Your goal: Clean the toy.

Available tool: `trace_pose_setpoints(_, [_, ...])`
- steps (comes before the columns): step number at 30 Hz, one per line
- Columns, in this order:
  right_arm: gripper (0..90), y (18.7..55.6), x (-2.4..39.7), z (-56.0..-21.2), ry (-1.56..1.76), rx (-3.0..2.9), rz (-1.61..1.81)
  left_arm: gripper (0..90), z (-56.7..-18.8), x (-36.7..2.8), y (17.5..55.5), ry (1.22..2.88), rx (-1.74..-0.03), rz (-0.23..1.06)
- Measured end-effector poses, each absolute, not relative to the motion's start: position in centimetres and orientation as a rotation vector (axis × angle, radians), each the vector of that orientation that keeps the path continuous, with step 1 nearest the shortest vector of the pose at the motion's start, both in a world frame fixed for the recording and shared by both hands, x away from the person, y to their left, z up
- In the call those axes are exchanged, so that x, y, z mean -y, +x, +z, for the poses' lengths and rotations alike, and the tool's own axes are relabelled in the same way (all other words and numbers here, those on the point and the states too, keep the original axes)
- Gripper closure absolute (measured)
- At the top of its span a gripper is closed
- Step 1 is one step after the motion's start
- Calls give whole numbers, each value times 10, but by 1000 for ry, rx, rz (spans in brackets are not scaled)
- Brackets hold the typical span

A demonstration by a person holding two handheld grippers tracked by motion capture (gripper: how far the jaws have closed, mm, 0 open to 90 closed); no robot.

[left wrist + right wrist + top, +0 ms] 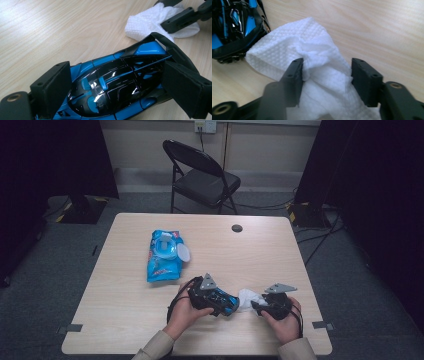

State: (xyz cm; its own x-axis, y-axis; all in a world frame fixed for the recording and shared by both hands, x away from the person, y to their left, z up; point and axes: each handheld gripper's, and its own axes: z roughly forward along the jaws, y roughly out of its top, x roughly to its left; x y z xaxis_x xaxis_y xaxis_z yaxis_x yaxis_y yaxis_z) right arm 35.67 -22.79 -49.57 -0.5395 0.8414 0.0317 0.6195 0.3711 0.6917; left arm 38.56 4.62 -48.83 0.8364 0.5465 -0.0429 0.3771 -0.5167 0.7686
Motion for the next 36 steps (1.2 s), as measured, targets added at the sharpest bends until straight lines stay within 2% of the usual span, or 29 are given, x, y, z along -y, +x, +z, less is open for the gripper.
trace_pose_setpoints(2, [598,357,225,-495,1258,-2313,946,94,-488,-46,386,2179,-673,253])
trace_pose_setpoints(4, [681,356,223,-495,1246,-2319,948,93,-487,-46,387,2186,-672,246])
trace_pose_setpoints(7, [767,357,223,-495,1245,-2332,964,103,-486,-46,389,2192,-654,235])
trace_pose_setpoints(9, [791,358,225,-495,1268,-2335,985,149,-484,-47,389,2175,-643,229])
trace_pose_setpoints(10, [799,359,227,-495,1280,-2333,1000,188,-481,-48,389,2174,-626,237])
trace_pose_setpoints(11, [807,359,228,-495,1297,-2330,1016,190,-480,-48,388,2172,-628,242])
trace_pose_setpoints(20, [821,365,233,-481,1280,-2309,1082,159,-471,-69,386,2173,-684,222])
trace_pose_setpoints(28, [820,381,209,-485,1149,-2434,1025,157,-482,-68,386,2206,-666,181])
trace_pose_setpoints(36, [818,395,189,-493,1015,-2564,1068,151,-485,-65,387,2199,-653,208])
